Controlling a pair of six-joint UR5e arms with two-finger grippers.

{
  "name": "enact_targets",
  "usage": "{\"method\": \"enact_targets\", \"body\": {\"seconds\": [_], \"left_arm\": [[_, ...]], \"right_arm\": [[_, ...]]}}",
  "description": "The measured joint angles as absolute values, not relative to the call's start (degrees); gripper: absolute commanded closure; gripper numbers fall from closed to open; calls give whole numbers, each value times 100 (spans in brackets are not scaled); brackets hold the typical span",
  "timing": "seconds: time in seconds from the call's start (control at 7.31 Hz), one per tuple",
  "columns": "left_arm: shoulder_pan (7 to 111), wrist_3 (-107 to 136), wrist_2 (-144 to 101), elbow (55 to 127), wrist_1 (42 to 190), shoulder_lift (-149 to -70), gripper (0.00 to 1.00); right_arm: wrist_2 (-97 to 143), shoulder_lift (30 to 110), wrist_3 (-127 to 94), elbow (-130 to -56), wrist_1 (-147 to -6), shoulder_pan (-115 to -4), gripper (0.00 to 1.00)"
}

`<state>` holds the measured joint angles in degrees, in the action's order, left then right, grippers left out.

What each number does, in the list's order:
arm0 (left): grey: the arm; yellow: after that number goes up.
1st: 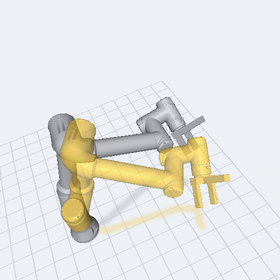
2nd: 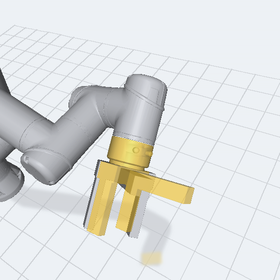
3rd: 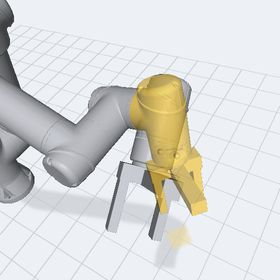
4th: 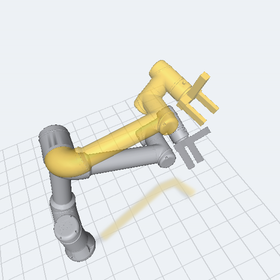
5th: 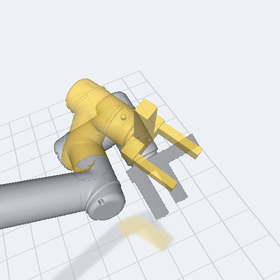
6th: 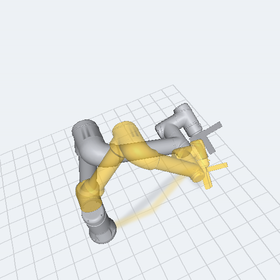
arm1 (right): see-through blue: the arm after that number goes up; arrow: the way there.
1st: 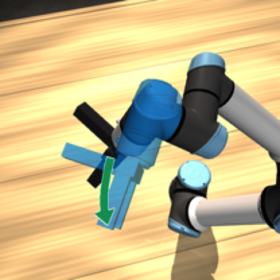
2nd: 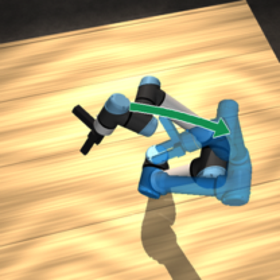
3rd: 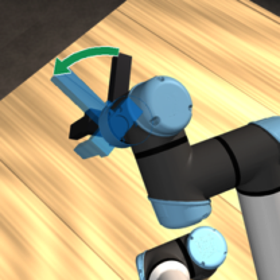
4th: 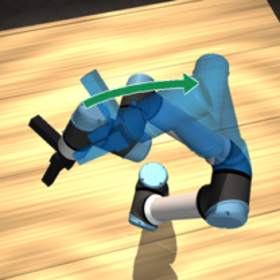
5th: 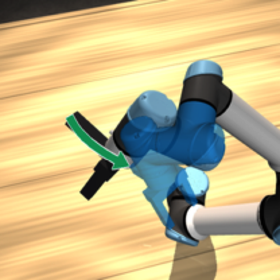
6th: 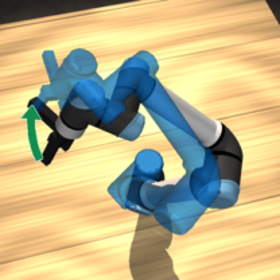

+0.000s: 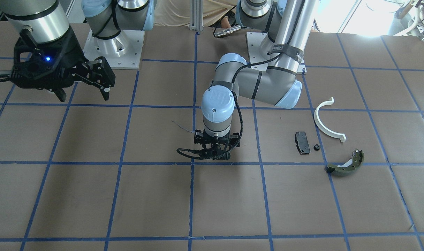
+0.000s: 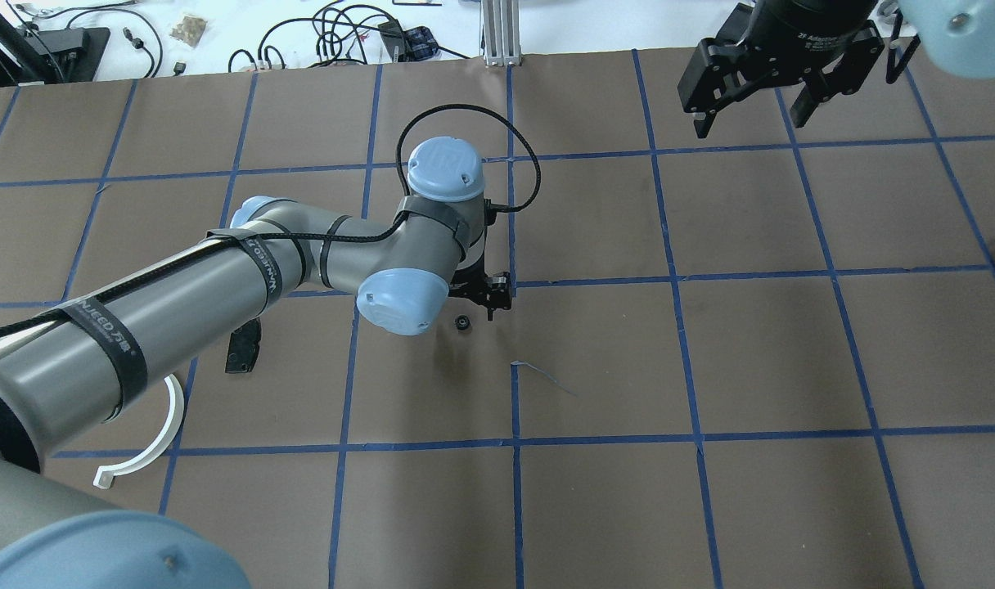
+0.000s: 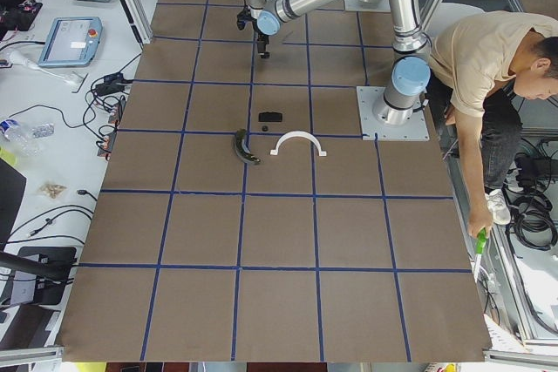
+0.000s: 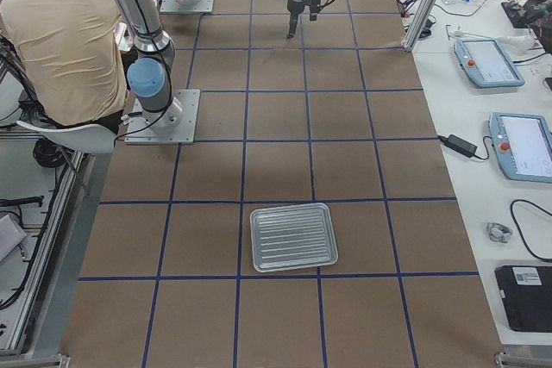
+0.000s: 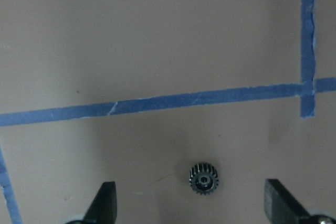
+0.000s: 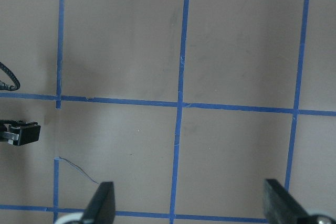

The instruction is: Place bearing gear from tray to pile

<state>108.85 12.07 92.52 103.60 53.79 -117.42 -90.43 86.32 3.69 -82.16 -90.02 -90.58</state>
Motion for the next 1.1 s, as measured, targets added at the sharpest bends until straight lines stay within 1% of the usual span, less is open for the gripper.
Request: {"method": "enact_targets", "body": {"seconds": [0.14, 0.27, 0.41, 0.55, 0.68, 1.1], "left_arm": [[10893, 1209, 9249, 10514, 5079, -11759, 2], [10896, 1214, 9247, 10611, 4870, -11768, 12], [10898, 1216, 9244, 10655, 4773, -11770, 42], [10898, 1215, 9241, 10669, 4737, -11768, 95], [10898, 1214, 9236, 10665, 4725, -11760, 100], [10883, 1213, 9194, 10634, 4720, -11691, 100]], "right_arm": [[-9046, 8679, 499, -8233, -8995, -9058, 0], [-9042, 8733, 711, -8271, -9015, -9052, 0], [-9061, 8799, 818, -8306, -8947, -9048, 0], [-9077, 8872, 819, -8359, -8824, -9048, 0], [-9082, 8912, 731, -8456, -8767, -9048, 0], [-9037, 8936, 564, -8652, -8767, -9033, 0]]}}
